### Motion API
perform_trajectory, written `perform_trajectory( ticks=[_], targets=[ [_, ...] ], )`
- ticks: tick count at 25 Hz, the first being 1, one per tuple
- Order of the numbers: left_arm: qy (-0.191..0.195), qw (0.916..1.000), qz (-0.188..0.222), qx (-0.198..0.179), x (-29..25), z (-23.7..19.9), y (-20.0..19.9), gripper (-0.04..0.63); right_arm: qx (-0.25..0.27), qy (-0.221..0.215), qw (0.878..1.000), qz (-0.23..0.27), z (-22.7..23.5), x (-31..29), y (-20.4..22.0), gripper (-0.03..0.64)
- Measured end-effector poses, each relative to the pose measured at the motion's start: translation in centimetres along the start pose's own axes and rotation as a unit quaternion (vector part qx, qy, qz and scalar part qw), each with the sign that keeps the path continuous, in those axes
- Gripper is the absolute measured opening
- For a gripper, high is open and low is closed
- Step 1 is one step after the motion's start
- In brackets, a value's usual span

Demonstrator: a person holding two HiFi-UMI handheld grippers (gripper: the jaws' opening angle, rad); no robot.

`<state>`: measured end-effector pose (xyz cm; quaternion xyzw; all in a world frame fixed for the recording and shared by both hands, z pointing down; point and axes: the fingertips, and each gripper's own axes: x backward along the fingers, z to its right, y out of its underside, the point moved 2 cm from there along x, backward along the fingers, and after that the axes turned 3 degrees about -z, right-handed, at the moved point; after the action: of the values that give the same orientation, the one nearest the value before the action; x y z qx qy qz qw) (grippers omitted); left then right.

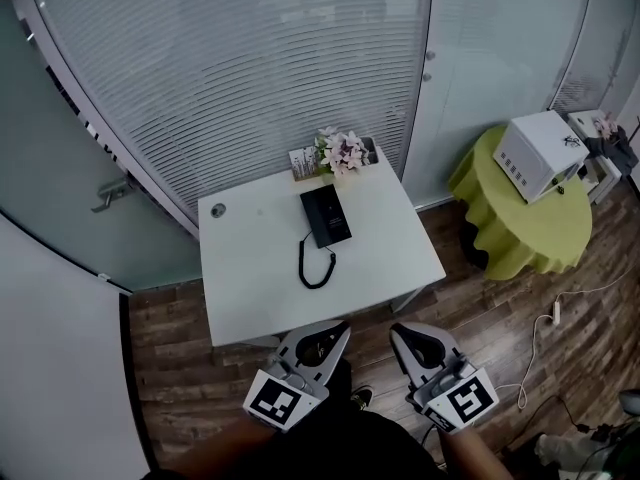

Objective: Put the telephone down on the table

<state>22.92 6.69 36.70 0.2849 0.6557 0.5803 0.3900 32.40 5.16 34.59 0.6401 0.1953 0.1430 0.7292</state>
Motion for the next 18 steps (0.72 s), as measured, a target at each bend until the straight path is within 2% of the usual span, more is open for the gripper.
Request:
perform_trajectory(
  ticks=[9,15,18],
  targets=[
    [-0.002,0.9998,-0.003,0.019,-3.9,-5.0,0.9,0.009,0.015,-0.005,1.000,-0.026,4.1,-4.8,0.3,0.023],
    [-0.004,0.9999,-0.005,0.014,-6.2,-9.9,0.5,0.009,0.019,-0.017,0.999,-0.043,6.6,-10.2,0.4,0.023],
    [-0.014,0.9994,0.001,0.031,-7.1,-12.7,1.0,0.009,0.020,-0.028,0.998,-0.048,7.6,-13.1,0.3,0.023]
  ],
)
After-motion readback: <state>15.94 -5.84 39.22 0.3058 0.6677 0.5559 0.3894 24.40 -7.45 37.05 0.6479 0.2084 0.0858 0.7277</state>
